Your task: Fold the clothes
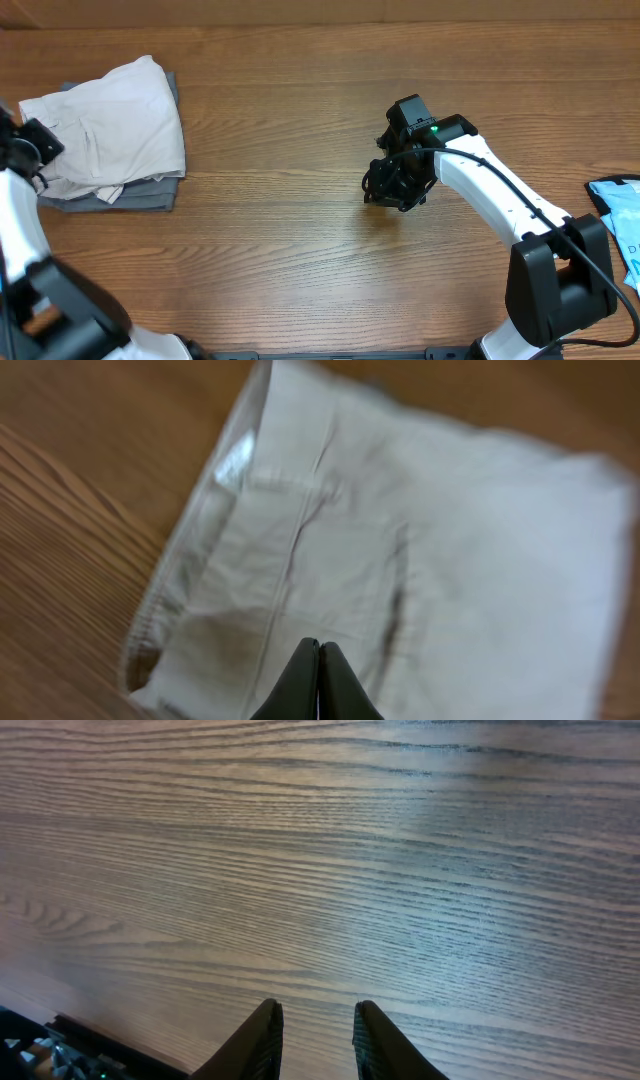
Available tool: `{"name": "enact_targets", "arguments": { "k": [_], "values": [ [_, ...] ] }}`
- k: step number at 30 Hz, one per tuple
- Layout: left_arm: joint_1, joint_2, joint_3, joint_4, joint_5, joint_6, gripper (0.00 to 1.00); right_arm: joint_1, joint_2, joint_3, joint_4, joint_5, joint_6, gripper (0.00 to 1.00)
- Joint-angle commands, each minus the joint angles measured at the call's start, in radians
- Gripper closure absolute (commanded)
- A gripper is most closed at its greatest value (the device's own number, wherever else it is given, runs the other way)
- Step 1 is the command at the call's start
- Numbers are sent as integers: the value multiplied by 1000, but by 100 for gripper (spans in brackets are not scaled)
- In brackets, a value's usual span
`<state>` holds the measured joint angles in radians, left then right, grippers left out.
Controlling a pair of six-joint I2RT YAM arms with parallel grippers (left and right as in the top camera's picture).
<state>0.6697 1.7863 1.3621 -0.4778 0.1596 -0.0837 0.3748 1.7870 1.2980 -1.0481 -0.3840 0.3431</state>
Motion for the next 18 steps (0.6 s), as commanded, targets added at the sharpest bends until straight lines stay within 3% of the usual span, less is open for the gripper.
{"name": "enact_targets", "arguments": {
  "k": [1, 7, 9, 16, 18],
  "values": [
    [3, 138, -8, -8, -24, 88, 96, 3, -21, 13, 2, 9, 2, 72],
    [35, 256, -8, -80, -264, 20, 96, 3, -21, 13, 0, 9, 9, 72],
    [60, 245, -3, -84, -280, 11, 96, 3, -21, 13, 0, 9, 8, 72],
    [102, 105, 83, -111, -38, 9, 96, 3, -24, 13, 17, 10, 7, 73],
    [92, 50, 105, -117, 66, 8, 88, 3, -33, 13, 32, 10, 0, 73]
  ]
}}
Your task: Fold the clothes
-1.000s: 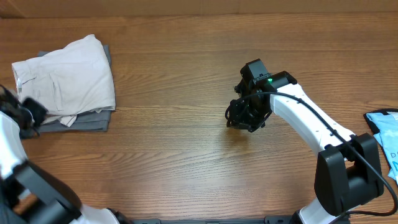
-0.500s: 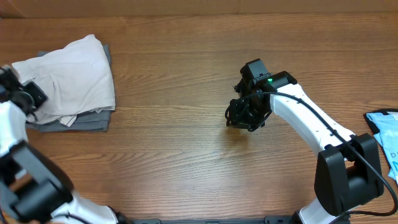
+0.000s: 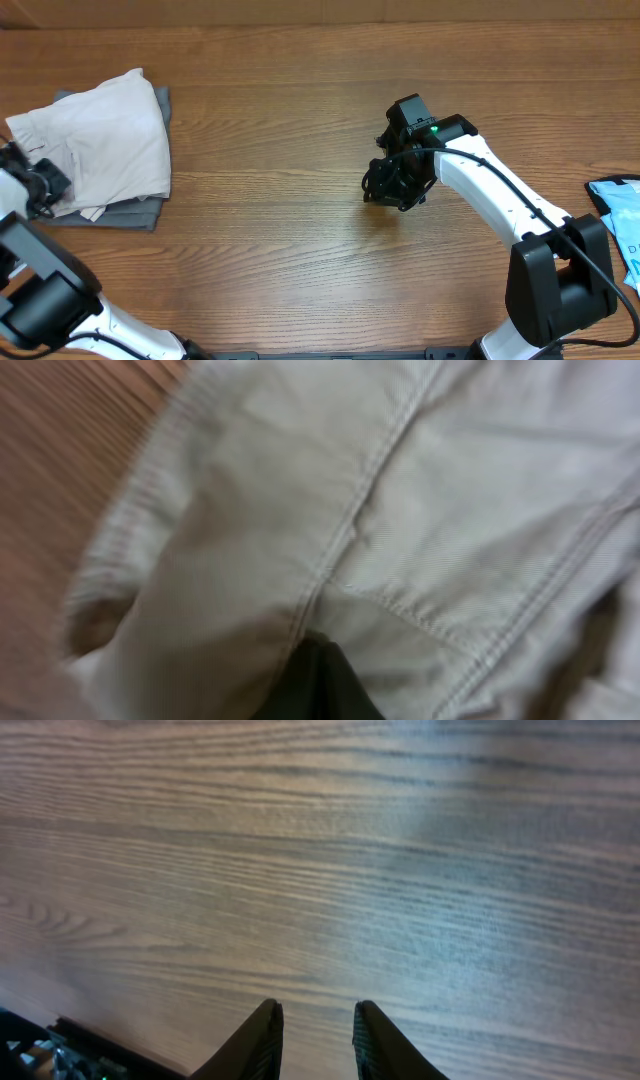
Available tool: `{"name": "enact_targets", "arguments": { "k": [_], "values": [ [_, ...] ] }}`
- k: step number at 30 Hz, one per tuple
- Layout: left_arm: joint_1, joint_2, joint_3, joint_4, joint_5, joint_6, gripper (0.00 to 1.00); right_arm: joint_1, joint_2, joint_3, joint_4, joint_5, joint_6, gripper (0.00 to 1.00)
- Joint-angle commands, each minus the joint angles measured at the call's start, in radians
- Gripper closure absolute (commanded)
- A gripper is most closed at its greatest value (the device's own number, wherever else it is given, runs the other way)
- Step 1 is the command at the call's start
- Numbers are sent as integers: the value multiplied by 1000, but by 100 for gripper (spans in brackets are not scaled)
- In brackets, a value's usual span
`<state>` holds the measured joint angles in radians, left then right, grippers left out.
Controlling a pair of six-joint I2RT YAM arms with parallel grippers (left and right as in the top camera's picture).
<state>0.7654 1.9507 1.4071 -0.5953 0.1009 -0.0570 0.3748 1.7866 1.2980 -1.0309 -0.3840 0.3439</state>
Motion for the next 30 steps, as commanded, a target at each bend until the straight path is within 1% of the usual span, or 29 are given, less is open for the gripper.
{"name": "enact_targets", "arguments": {
  "k": [1, 4, 7, 9, 11, 12, 15, 16, 17, 18, 19, 20, 21, 22, 23, 24, 26, 30],
  "values": [
    [-13, -143, 71, -5, 174, -18, 86, 3, -42, 14, 25, 10, -6, 73],
    [-58, -238, 106, -61, 304, -18, 78, 0, -96, 30, 42, 45, -16, 73],
    [-124, -333, 126, -146, 379, -4, 70, 0, -179, 67, 40, 94, -55, 73],
    [-195, -404, 129, -207, 425, 30, 63, 0, -245, 101, 40, 104, -91, 72],
    [-282, -468, 129, -255, 426, 33, 54, -1, -323, 145, 37, 123, -118, 72],
    [-329, -496, 129, -278, 419, 35, 51, 0, -359, 166, 34, 142, -122, 71],
    [-492, -583, 129, -364, 359, 40, 50, -1, -475, 227, 27, 190, -137, 66],
    [-547, -608, 129, -393, 330, 56, 50, -1, -510, 242, 26, 208, -137, 63],
    [-610, -637, 129, -429, 294, 72, 49, 0, -553, 254, 26, 230, -137, 57],
    [-664, -661, 129, -460, 268, 76, 48, 0, -589, 260, 27, 248, -136, 47],
    [-719, -684, 129, -491, 249, 77, 48, 0, -626, 262, 27, 264, -136, 36],
    [-801, -717, 129, -535, 206, 80, 45, 0, -676, 262, 27, 285, -136, 19],
    [-848, -734, 129, -558, 170, 80, 43, 0, -702, 261, 26, 296, -136, 0],
    [-904, -751, 129, -584, 123, 80, 36, 0, -729, 261, 25, 308, -136, 0],
    [-957, -765, 129, -608, 74, 80, 27, 0, -758, 261, 25, 322, -136, 0],
    [-1015, -777, 129, -636, 17, 79, 0, 0, -780, 261, 25, 330, -136, 0],
    [-1098, -786, 129, -669, -56, 80, 0, 0, -817, 261, 25, 331, -136, 0],
    [-1189, -777, 127, -687, -72, 80, 0, 0, -860, 261, 10, 331, -136, 0]
  ]
}}
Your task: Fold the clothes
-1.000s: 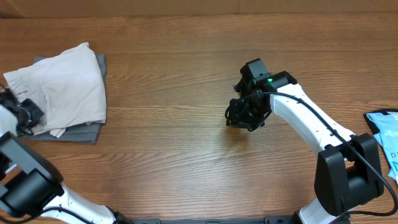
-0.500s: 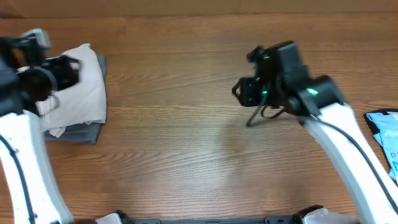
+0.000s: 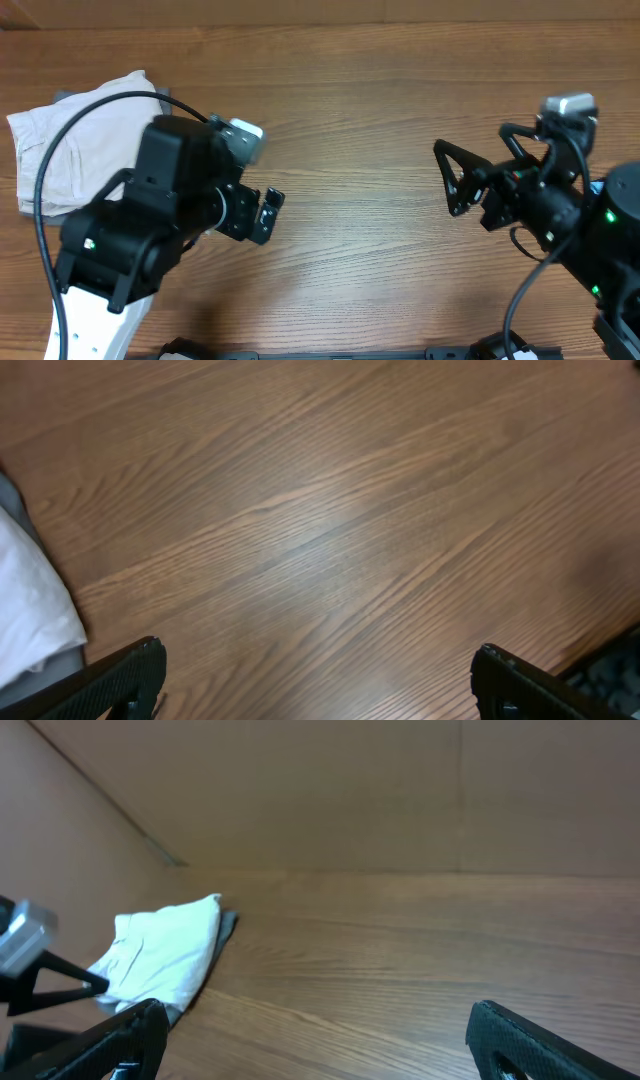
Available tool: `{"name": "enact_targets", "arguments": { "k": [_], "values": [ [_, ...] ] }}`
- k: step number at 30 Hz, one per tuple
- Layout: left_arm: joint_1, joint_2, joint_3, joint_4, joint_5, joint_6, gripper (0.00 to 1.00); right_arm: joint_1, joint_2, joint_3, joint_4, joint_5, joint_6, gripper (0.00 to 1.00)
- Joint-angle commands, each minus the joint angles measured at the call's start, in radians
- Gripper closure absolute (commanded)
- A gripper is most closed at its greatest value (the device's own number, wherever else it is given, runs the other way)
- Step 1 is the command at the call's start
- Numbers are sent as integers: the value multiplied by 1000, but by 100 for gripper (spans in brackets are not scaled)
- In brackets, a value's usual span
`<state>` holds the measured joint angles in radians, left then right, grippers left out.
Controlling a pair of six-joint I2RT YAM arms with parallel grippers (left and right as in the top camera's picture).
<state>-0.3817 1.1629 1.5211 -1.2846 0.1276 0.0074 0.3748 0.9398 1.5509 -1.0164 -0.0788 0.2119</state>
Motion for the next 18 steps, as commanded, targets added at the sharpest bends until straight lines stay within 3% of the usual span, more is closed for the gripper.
{"name": "enact_targets", "arguments": {
  "k": [1, 18],
  "values": [
    [-52, 16, 13, 7, -102, 16, 0, 0, -16, 8, -13, 26, -4, 0],
    [-57, 112, 13, 8, -102, 15, 0, 1, -2, 7, -214, 26, -4, 0]
  ]
}}
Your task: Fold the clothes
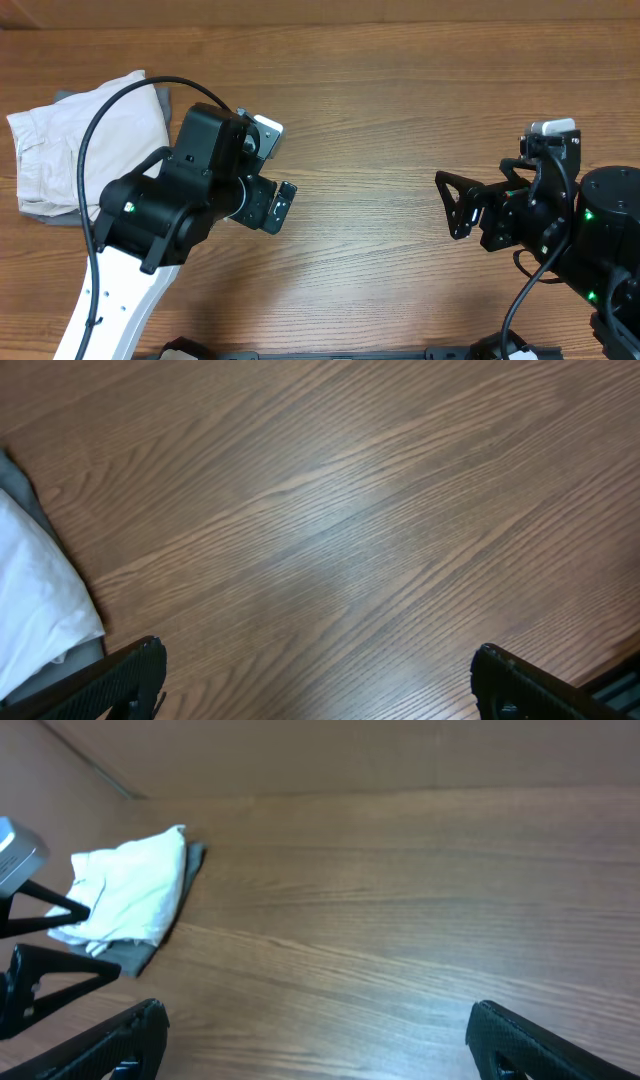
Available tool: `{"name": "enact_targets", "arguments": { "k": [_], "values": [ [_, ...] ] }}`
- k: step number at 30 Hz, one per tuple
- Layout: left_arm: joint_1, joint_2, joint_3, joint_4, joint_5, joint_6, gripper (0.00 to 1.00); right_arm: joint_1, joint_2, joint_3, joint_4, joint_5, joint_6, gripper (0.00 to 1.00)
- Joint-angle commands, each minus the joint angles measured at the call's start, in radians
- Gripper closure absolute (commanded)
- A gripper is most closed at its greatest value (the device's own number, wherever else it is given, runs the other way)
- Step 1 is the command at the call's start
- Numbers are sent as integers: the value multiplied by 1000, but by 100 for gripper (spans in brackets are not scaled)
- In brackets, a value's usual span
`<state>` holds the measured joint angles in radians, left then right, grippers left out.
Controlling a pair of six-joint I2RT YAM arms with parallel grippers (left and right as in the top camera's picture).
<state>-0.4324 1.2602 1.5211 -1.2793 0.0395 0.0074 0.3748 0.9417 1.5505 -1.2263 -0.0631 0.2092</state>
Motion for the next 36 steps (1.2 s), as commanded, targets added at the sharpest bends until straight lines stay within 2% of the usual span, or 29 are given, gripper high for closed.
{"name": "enact_targets", "arguments": {
  "k": [1, 4, 7, 11, 14, 20, 23, 32, 36],
  "values": [
    [-6, 21, 13, 3, -14, 15, 0, 3, -5, 8, -4, 28, -10, 0],
    [-6, 39, 13, 3, -14, 15, 0, -13, -39, -18, 76, 113, -40, 0],
    [-6, 56, 13, 3, -14, 15, 0, -71, -103, -135, 250, 122, -82, 0],
    [-6, 81, 13, 3, -14, 15, 0, -158, -221, -426, 535, 101, -80, 0],
    [-6, 98, 13, 3, -14, 15, 0, -168, -309, -651, 742, 85, -79, 0],
    [-6, 125, 13, 3, -14, 15, 0, -170, -505, -1023, 978, 84, -78, 0],
    [-6, 127, 13, 4, -14, 15, 0, -170, -621, -1159, 1038, 85, -76, 0],
    [-6, 127, 13, 4, -14, 15, 0, -232, -917, -1402, 1042, 32, -75, 0],
    [-6, 127, 13, 4, -14, 15, 0, -236, -939, -1450, 1066, 19, -76, 0]
  ]
}}
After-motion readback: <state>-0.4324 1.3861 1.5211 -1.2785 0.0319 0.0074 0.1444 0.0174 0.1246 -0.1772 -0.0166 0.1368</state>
